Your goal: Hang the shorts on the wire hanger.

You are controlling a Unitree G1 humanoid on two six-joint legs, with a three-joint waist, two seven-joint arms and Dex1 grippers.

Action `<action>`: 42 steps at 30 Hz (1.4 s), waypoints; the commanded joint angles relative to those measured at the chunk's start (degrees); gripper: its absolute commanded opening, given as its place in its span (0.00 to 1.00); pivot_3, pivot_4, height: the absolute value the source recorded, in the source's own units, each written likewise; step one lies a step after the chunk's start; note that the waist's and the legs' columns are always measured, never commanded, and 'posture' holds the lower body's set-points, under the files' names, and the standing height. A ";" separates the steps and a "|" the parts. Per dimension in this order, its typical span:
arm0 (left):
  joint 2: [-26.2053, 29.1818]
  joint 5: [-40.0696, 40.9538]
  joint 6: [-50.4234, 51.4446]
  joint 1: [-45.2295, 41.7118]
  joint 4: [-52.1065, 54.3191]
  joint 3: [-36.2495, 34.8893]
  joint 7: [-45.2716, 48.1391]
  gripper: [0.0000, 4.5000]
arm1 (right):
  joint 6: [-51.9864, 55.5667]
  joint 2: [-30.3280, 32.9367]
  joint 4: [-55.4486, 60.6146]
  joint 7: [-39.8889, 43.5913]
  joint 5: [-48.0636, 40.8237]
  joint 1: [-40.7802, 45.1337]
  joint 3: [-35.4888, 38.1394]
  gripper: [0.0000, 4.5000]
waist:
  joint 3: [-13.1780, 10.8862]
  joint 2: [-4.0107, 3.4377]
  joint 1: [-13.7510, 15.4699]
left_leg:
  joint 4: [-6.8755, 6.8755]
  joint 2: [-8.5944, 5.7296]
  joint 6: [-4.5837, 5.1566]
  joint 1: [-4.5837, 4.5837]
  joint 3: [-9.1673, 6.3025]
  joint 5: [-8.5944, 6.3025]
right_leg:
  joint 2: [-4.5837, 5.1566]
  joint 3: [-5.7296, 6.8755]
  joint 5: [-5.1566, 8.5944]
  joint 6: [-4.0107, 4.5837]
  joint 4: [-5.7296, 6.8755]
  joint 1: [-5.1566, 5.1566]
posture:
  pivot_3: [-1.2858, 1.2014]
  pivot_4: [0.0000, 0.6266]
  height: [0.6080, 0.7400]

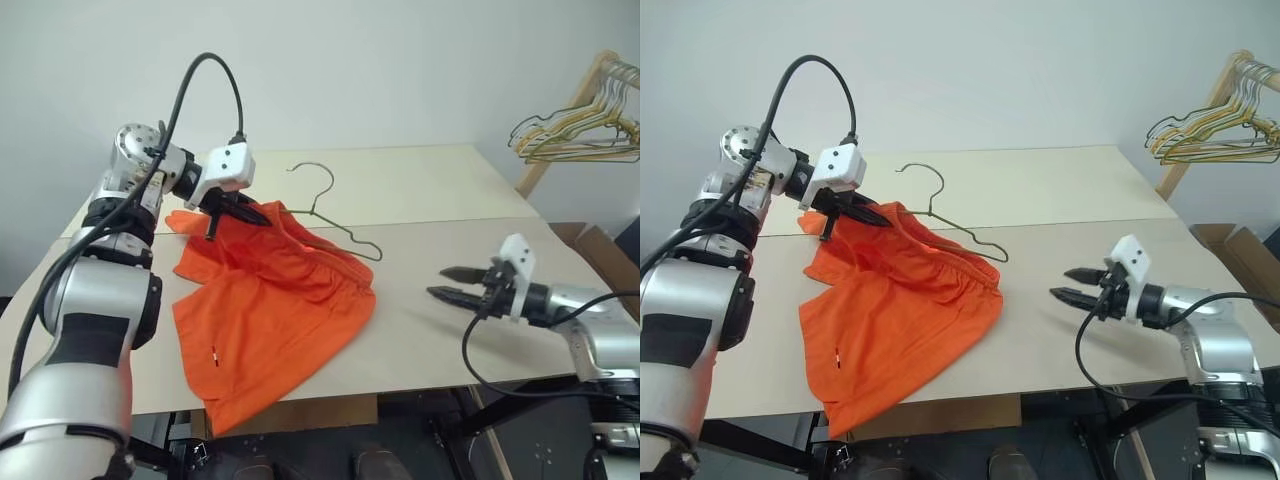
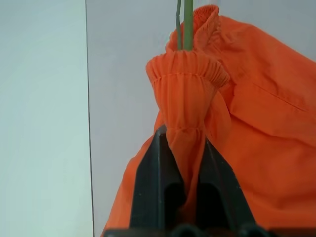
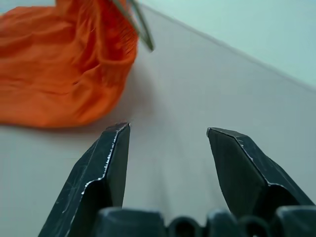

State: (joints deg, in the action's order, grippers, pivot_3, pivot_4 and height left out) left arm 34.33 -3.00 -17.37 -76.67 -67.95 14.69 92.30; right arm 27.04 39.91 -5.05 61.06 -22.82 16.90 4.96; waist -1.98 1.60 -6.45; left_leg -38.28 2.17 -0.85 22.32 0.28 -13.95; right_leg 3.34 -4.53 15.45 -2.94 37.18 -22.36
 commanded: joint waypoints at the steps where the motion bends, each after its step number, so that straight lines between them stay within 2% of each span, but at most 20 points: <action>1: 0.93 1.52 -0.62 -1.05 1.99 -0.80 0.20 0.00 | 4.15 -3.74 2.50 -3.27 -1.38 1.95 -2.03 0.66 | 0.00 0.00 -0.21 | 0.00 0.00 0.00 0.01 -0.03 0.00 | 0.00 0.03 0.00 0.00 -0.01 0.00 | 0.48 0.00 1.00; 7: 1.09 0.95 -1.06 -1.20 2.08 -1.12 0.20 0.00 | 2.76 -11.47 0.45 -8.01 1.03 3.64 -6.17 0.66 | 0.00 0.00 -0.39 | -0.06 -0.05 0.00 0.19 -0.19 0.00 | 0.07 0.22 0.02 -0.01 -0.04 -0.02 | 0.48 0.00 1.00; 13: 1.38 1.85 -0.80 -0.68 2.84 -0.95 0.20 0.00 | 4.54 -15.84 -2.08 -9.97 -0.31 5.58 -5.87 0.66 | -0.01 -0.02 -0.24 | -0.25 -0.05 0.00 0.34 -0.34 0.00 | 0.09 0.40 0.02 -0.02 -0.01 -0.03 | 0.48 0.00 1.00; 17: 1.35 1.64 -0.99 -0.58 2.53 -1.22 0.20 0.00 | 6.43 -16.09 -1.87 -9.79 -0.58 5.55 -6.48 0.42 | -0.01 -0.02 -0.31 | -0.41 -0.04 0.02 0.45 -0.44 -0.01 | 0.09 0.49 0.02 -0.02 0.03 -0.04 | 0.48 0.00 1.00; 22: 1.46 2.69 -0.71 -0.58 2.64 -0.99 0.20 0.00 | 5.72 -16.21 -2.75 -10.17 0.44 5.51 -7.17 0.04 | -0.01 -0.02 -0.41 | -0.46 -0.04 0.03 0.48 -0.47 -0.02 | 0.09 0.53 0.02 -0.02 0.04 -0.04 | 0.47 0.00 1.00; 23: 1.68 3.34 -0.62 -0.53 2.90 -0.56 0.20 0.00 | 6.28 -16.37 -3.43 -10.60 0.20 5.96 -6.79 0.02 | -0.01 -0.02 -0.44 | -0.46 -0.04 0.03 0.49 -0.48 -0.02 | 0.09 0.53 0.02 -0.02 0.04 -0.04 | 0.47 0.00 1.00; 28: 3.28 5.37 -1.24 0.43 5.17 3.15 0.20 0.00 | 5.85 -15.23 -6.96 -9.83 0.18 7.65 -5.81 0.02 | -0.01 -0.03 -0.65 | -0.46 -0.04 0.03 0.49 -0.49 -0.02 | 0.09 0.54 0.02 -0.02 0.04 -0.05 | 0.48 0.00 1.00; 33: 6.98 14.17 2.04 2.92 13.24 9.12 0.20 0.00 | 5.59 -11.72 -13.85 -5.39 0.60 11.75 -5.55 0.02 | -0.03 -0.05 -0.60 | -0.49 -0.04 0.03 0.52 -0.50 -0.02 | 0.10 0.51 0.02 -0.02 0.03 -0.05 | 0.48 0.00 1.00; 39: 11.42 19.34 3.94 4.90 18.51 14.45 0.20 0.00 | 3.51 -10.11 -20.87 -4.05 1.60 15.98 -4.66 0.02 | -0.03 -0.06 -0.57 | -0.50 -0.04 0.04 0.51 -0.52 -0.02 | 0.09 0.52 0.02 -0.03 0.05 -0.05 | 0.49 0.00 1.00; 42: 12.07 15.52 2.48 5.55 17.09 13.88 0.20 0.00 | 1.05 -8.82 -21.89 -2.52 2.22 16.43 -4.38 0.02 | -0.03 -0.06 -0.42 | -0.52 -0.05 0.04 0.52 -0.52 -0.02 | 0.10 0.52 0.02 -0.03 0.05 -0.06 | 0.49 0.00 1.00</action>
State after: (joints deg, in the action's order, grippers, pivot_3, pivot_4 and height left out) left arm 44.80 14.16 -13.99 -70.50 -50.61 29.78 92.30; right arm 30.60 28.78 -26.72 57.68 -21.44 32.13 -1.53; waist -2.01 1.55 -6.87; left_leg -38.81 2.12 -0.80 22.84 -0.24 -13.97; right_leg 3.44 -4.01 15.47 -2.97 37.24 -22.41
